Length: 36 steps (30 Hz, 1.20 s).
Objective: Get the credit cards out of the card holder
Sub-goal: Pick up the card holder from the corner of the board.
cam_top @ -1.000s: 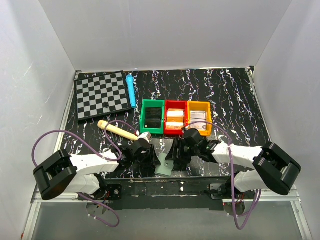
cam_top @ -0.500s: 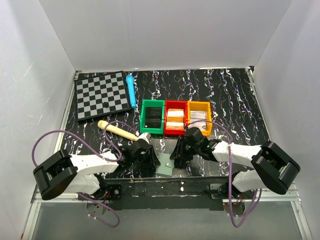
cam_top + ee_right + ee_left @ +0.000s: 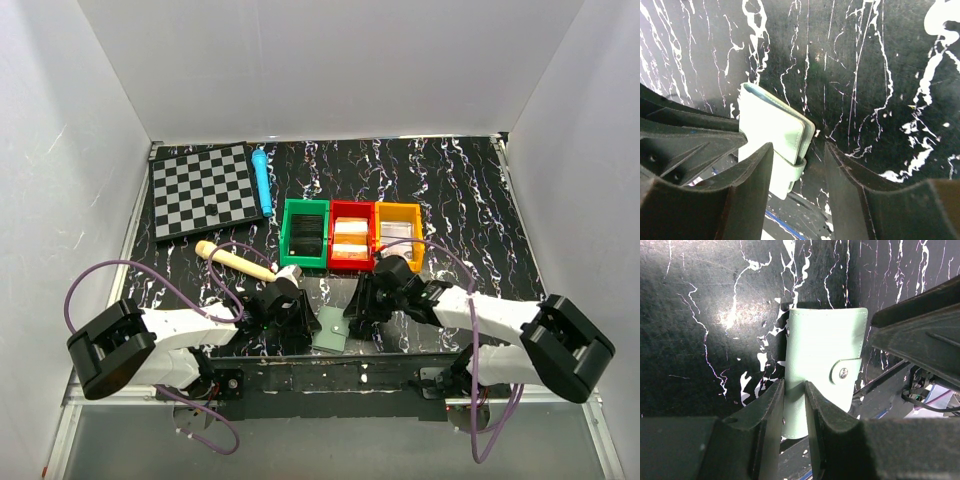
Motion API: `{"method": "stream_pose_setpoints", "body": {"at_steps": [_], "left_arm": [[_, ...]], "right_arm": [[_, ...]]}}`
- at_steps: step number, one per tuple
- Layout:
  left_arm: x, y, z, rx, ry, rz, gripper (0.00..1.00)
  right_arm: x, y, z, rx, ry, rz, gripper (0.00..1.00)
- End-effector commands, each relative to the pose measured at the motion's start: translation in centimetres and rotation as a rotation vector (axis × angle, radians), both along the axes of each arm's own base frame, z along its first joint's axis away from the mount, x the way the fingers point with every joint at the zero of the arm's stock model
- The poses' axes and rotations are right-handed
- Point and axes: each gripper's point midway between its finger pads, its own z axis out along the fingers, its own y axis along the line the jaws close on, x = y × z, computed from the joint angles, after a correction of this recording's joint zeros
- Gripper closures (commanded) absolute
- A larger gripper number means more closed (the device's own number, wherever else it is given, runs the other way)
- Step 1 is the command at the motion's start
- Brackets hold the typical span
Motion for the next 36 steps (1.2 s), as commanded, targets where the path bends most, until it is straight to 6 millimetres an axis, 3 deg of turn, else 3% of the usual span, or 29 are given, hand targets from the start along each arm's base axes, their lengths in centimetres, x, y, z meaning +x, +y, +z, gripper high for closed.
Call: {"method": "stream_pose_setpoints", "body": {"at_steps": [1,12,23,36], "left_arm": [[-0.1,0.2,-0.2,-0.005,0.004,0.011,0.77],[0.4,0.5,-0.2,0.006,-0.012,0.035,0.77],[0.4,0.4,-0.3,0.004,-0.013,0.026,0.76],[0.4,0.0,-0.5,0.001,-0.014,0.012,0.76]], "right_arm": [[0.1,-1.4,0.8,-0.042,-0.049,-0.002,0.47],[-0.5,0.2,0.5,0.004,-0.007,0.056,0.52],[0.3,1.9,1.9,0.076,-0.037,0.078,0.52],[0.1,3.0,1.2,0.115,-0.008,0.1,0.65]]}}
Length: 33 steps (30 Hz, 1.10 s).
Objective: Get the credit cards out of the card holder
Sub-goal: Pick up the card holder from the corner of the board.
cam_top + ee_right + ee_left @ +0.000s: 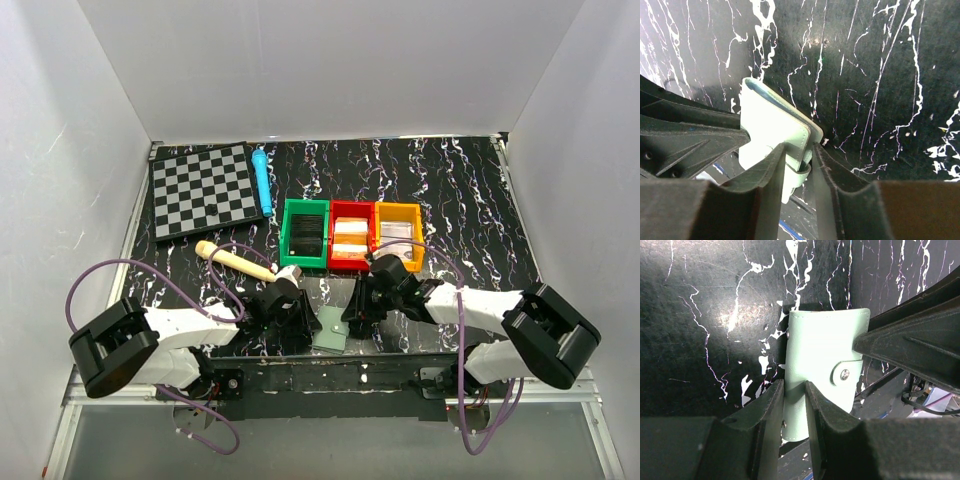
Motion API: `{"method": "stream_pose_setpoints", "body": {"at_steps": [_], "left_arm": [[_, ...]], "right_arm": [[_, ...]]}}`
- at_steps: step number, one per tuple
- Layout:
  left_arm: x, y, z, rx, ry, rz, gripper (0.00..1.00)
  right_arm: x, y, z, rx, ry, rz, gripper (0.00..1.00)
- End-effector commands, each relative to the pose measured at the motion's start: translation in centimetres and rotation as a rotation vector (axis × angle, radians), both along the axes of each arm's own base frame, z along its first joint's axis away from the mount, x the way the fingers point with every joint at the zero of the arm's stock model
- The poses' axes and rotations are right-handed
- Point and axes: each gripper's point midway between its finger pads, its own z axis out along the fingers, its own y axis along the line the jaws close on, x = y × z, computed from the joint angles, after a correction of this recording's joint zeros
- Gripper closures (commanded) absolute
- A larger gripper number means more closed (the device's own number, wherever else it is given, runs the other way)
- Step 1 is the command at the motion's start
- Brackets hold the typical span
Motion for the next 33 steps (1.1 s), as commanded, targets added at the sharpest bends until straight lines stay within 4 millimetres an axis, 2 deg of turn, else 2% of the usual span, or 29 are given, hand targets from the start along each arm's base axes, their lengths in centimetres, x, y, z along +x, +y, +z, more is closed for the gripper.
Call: {"method": "stream_pose_setpoints", "body": {"at_steps": [1,5,9,10,14,20,22,28,33], "left_arm": [[0.2,0.1,-0.2,0.007,-0.016,-0.002,0.76],[0.2,0.1,-0.1,0.001,-0.018,0.0,0.76],[0.2,0.1,0.0,-0.005,-0.023,-0.003,0.76],[0.2,0.2,0.0,-0.009,-0.025,0.0,0.75],[0.1,0.3,0.5,-0.03,-0.038,0.003,0.71],[0.4,1.1,1.6,-0.113,-0.107,0.039,0.63],[0.6,1.1,2.8,-0.182,-0.167,0.047,0.62],[1.2,2.3,4.9,-0.312,-0.271,0.116,0.43],[2.0,2.6,7.7,-0.399,-0.38,0.143,0.35]], "right_arm": [[0.7,1.9,1.7,0.083,-0.03,0.019,0.67],[0.8,1.8,1.6,0.086,-0.03,0.013,0.77],[0.6,1.7,1.7,0.088,-0.032,0.015,0.97],[0.6,1.6,1.7,0.089,-0.031,0.014,0.99],[0.4,1.3,1.9,0.093,-0.039,0.014,0.99],[-0.1,1.1,3.6,0.128,-0.064,0.037,0.99],[-0.2,1.0,4.1,0.133,-0.07,0.045,0.99],[-0.8,0.7,5.4,0.137,-0.082,0.084,0.99],[-1.6,0.1,6.7,0.11,-0.095,0.144,0.99]]}}
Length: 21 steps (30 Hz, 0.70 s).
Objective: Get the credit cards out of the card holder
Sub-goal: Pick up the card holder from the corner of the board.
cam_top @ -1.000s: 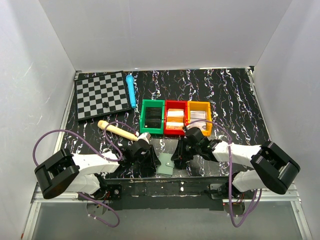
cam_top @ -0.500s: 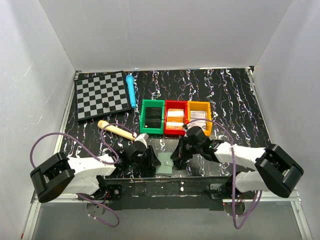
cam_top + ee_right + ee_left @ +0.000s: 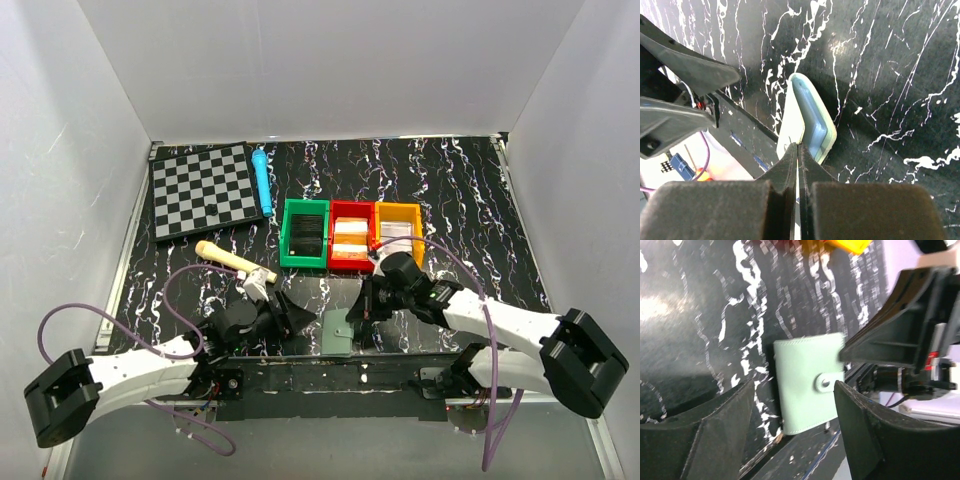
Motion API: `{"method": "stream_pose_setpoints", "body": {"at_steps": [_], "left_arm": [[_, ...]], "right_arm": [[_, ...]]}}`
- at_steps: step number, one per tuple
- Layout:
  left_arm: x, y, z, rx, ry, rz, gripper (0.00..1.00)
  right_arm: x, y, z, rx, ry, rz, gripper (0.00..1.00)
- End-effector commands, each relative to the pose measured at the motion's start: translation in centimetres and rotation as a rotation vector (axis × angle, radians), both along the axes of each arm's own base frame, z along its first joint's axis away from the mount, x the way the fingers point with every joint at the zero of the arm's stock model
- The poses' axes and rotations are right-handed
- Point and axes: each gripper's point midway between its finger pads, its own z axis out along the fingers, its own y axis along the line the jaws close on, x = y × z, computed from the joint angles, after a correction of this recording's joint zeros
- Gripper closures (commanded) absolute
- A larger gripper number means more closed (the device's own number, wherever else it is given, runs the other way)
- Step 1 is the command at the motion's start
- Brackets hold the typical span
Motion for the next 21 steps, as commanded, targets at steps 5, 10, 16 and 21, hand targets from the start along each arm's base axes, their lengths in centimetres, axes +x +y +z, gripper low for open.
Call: {"method": "stream_pose_setpoints", "body": {"at_steps": [5,10,16,21], "left_arm": [[2.1,-0.4,6.0,-0.163,-0.218,0.048,0.28],[1.4,-1.6,7.2,-0.221,-0.254,-0.022,0.27],[0.6,-2.4,8.8,-0.307,-0.293,-0.079,0.27],[-0.5,-3.3,10.9,-0.362,-0.358,-0.166,0.26]], "right_arm": [[-0.7,0.0,5.2,0.023,-0.083,0.112,0.99],[-1.1,-0.3,7.2,0.046,-0.117,0.133,0.99],[-1.7,0.1,10.0,0.119,-0.142,0.167,0.99],[-2.2,0.4,12.2,0.176,-0.161,0.194,0.99]]}}
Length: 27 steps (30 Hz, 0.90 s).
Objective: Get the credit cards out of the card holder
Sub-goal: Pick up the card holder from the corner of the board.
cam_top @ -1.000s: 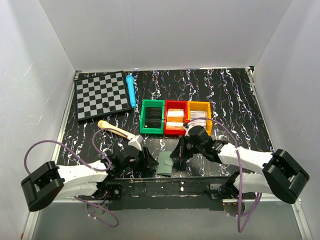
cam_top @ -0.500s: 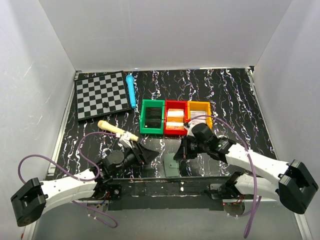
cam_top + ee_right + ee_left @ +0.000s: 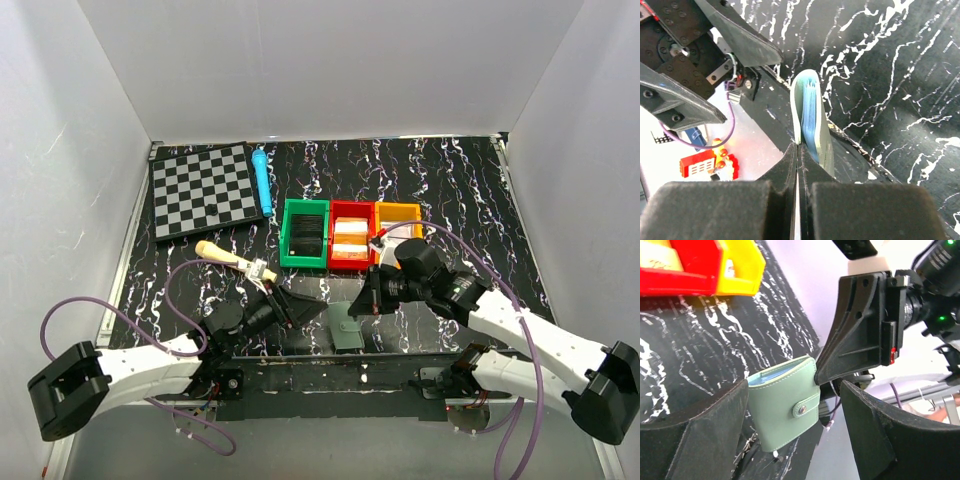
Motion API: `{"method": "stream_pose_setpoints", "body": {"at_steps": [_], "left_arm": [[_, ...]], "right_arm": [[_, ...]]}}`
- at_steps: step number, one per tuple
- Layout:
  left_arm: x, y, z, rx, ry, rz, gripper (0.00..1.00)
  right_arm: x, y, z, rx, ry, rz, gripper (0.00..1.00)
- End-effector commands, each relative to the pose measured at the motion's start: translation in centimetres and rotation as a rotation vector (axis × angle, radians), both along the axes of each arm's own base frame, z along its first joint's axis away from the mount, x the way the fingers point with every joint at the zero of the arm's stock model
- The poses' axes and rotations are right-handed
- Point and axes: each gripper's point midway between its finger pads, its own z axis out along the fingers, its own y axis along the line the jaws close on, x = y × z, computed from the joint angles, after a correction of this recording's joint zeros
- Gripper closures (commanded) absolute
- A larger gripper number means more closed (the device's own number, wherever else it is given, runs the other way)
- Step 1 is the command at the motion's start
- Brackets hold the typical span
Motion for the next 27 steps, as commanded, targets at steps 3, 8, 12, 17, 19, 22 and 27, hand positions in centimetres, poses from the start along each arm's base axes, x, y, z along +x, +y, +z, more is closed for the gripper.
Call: {"method": "stream_pose_setpoints", "body": {"at_steps": [3,8,12,17,19,22,27], "left_arm": [[-1.6,-1.4,2.3,-0.04,-0.117,-0.131,0.26],[-2.1,-1.8,2.2,-0.053,-0.108,-0.164,0.27],[-2.0,-1.4,2.3,-0.066,-0.106,-0.149,0.27],[-2.6,-1.1,3.5,-0.1,-0.148,-0.167,0.26],[-2.8,-1.3,3.8,-0.102,-0.161,-0.185,0.26],[-3.0,-1.4,3.8,-0.103,-0.164,-0.202,0.27],[-3.0,-1.3,3.6,-0.108,-0.157,-0.194,0.26]], "right_arm": [[-0.5,1.1,5.2,0.136,-0.068,0.065,0.99],[-0.7,1.5,6.6,0.185,-0.072,0.077,0.99],[-0.8,1.6,7.3,0.198,-0.082,0.081,0.99],[-1.1,1.8,8.4,0.245,-0.086,0.095,0.99],[-1.3,2.0,9.0,0.275,-0.089,0.103,0.99],[-1.6,2.3,9.9,0.316,-0.09,0.123,0.99],[-2.1,2.3,11.3,0.351,-0.101,0.151,0.99]]}}
